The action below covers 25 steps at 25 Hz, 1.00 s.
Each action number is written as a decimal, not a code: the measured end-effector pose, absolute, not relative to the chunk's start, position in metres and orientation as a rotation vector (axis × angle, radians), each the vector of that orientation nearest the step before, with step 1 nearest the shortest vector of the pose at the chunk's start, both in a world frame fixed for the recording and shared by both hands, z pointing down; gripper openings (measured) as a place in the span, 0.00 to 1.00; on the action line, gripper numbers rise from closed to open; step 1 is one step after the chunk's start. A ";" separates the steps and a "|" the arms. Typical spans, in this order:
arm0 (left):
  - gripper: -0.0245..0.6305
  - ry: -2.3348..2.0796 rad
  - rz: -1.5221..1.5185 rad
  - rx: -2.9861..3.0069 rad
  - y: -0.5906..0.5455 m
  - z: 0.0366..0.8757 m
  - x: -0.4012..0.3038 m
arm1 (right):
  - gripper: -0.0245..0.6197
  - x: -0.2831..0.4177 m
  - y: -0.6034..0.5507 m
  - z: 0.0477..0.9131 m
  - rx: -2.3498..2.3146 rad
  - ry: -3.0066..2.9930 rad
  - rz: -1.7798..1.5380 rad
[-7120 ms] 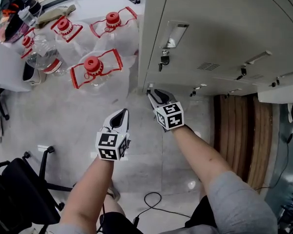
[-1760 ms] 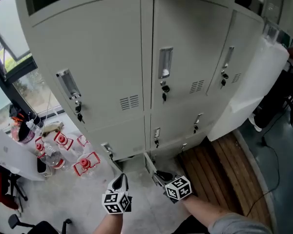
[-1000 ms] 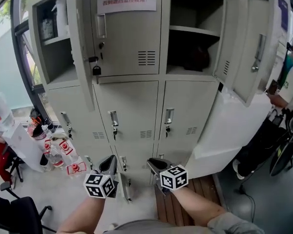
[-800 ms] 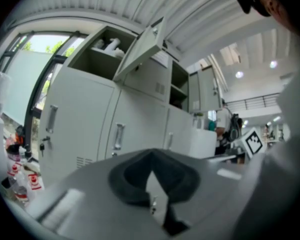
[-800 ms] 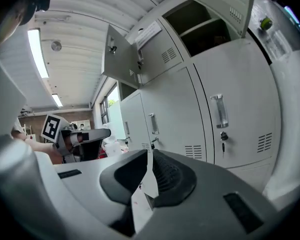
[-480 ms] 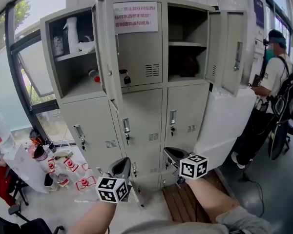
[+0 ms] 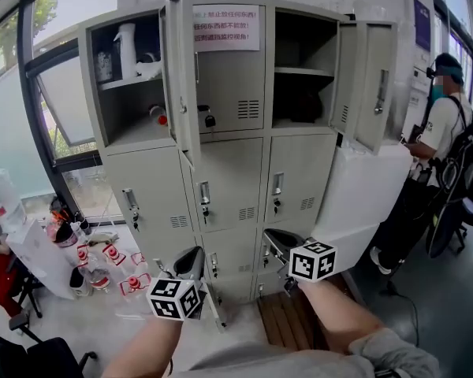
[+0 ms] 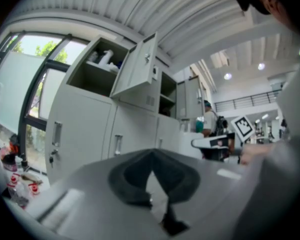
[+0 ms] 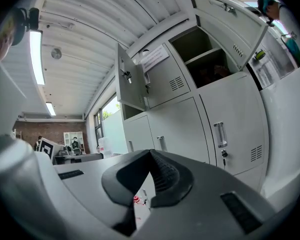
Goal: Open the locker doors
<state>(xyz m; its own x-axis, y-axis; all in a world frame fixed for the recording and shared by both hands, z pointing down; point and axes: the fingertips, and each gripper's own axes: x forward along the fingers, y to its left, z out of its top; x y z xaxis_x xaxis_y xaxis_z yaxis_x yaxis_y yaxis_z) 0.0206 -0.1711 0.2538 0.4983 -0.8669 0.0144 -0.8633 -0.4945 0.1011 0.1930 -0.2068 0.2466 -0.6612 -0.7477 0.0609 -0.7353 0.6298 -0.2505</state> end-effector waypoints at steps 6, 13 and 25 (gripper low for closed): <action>0.04 -1.531 -0.102 2.607 -0.171 0.255 0.045 | 0.05 0.205 -0.207 0.243 -1.217 2.816 -0.400; 0.04 -1.545 -0.090 2.613 -0.169 0.252 0.058 | 0.05 0.211 -0.208 0.246 -1.205 2.843 -0.398; 0.04 -1.561 -0.101 2.599 -0.170 0.249 0.059 | 0.05 0.215 -0.208 0.246 -1.194 2.854 -0.384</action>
<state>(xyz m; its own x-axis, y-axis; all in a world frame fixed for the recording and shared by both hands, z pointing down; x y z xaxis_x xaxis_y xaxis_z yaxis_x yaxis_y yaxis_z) 0.0587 -0.1702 0.2485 0.4696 -0.8829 -0.0014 -0.8756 -0.4660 0.1270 0.2154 -0.2085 0.2463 -0.7064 -0.7041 0.0724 -0.6982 0.6763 -0.2348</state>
